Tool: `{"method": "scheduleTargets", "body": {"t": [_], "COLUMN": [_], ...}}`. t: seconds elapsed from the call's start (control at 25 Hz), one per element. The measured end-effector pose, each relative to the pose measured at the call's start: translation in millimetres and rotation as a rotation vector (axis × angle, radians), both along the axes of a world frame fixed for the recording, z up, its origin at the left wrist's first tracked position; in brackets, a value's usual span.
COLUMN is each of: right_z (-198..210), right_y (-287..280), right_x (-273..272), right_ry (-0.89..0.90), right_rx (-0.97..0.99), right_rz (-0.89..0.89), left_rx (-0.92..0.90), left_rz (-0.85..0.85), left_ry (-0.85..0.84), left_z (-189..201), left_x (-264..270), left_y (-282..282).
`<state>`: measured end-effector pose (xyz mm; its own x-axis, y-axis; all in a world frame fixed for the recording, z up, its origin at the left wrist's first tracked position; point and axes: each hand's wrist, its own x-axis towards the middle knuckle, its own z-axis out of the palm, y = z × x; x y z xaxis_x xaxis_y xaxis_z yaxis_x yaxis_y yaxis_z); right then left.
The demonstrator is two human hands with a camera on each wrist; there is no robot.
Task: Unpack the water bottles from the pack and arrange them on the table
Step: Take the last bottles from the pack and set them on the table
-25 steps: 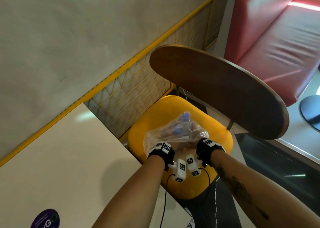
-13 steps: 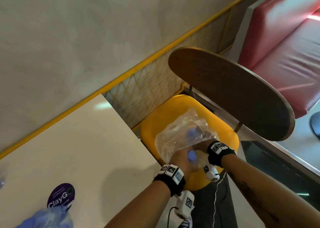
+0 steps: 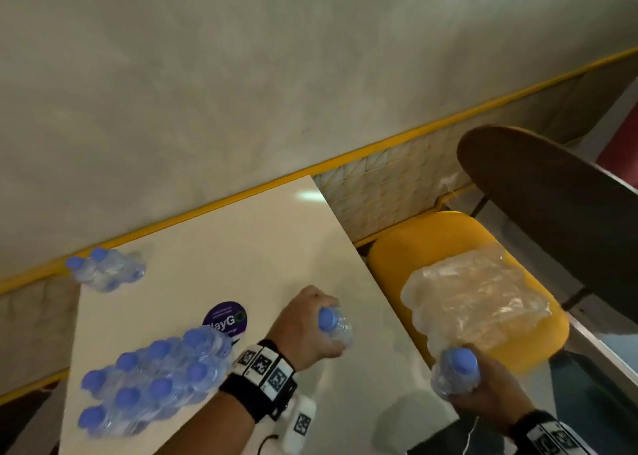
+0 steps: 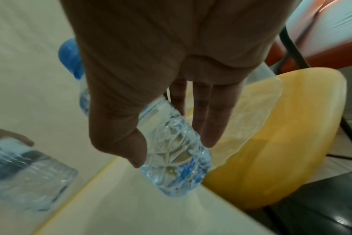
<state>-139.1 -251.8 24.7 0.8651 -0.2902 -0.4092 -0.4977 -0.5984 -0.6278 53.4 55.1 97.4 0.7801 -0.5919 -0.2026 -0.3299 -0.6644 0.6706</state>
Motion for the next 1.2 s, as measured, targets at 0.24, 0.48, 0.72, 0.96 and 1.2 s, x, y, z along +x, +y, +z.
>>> {"method": "scheduleTargets", "body": {"t": [0.24,0.48,0.72,0.96,1.2], "right_z": [10,-15,-46,-66,-66], "right_y": [136,272,328,334,341], "right_x": [50,138,179,184,187], "right_ry": [-0.040,-0.066,-0.020,0.020,0.004], "right_rx": [0.055,0.026,-0.055,-0.075,-0.053], "right_rz": [0.302,0.455,0.438,0.478,0.486], "left_rx": [0.275,0.524,0.564,0.676,0.692], "left_rz": [0.176,0.114,0.077,-0.041,-0.072], "left_ry": [-0.070,-0.130,-0.019,-0.030,-0.003], "left_z": [-16,-32,-49,-60,-61], "left_x": [49,66,76,78,78], "left_y": [122,162,172,170,167]}}
